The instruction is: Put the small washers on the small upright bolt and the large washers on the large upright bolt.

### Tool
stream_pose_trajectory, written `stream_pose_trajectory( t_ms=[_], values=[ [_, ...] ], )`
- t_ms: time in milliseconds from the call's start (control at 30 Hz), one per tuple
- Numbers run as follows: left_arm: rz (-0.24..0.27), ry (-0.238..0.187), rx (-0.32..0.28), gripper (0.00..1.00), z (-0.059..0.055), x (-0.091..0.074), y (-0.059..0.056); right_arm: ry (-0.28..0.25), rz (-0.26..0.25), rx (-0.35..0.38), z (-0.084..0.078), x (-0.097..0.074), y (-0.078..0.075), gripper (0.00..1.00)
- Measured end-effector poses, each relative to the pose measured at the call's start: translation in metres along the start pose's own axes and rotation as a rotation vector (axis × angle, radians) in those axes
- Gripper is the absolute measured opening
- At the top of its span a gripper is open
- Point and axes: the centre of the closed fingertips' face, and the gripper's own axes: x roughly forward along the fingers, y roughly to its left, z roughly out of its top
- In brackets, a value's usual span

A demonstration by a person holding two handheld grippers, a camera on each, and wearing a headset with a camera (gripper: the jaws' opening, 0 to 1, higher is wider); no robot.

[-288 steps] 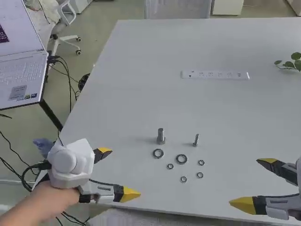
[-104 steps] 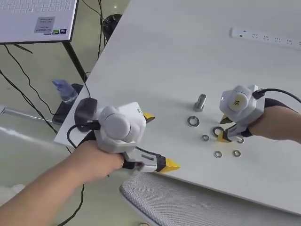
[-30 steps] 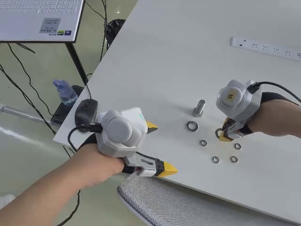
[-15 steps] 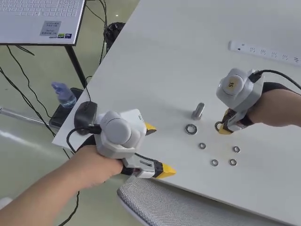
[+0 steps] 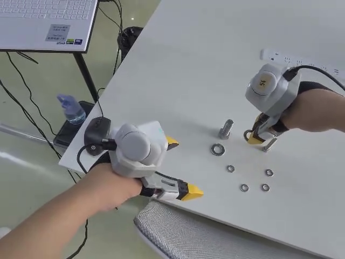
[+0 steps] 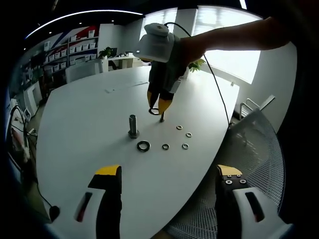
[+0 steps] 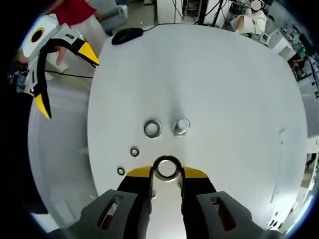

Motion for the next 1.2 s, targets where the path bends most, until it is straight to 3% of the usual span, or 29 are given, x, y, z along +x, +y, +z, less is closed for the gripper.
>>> stream_pose_trajectory(
  t_ms=[567, 833, 1200],
  values=[
    [-0.008, 0.011, -0.019, 0.80, -0.007, 0.000, 0.002, -0.056, -0.013, 0.010, 0.031, -0.006, -0.015, 0.20],
    [0.005, -0.012, -0.023, 0.85, -0.001, 0.000, 0.008, -0.058, -0.019, 0.000, 0.042, -0.001, -0.022, 0.20],
    [-0.005, -0.031, -0.030, 0.94, 0.005, 0.003, 0.006, -0.045, -0.005, -0.008, 0.050, 0.014, -0.026, 0.21]
  ],
)
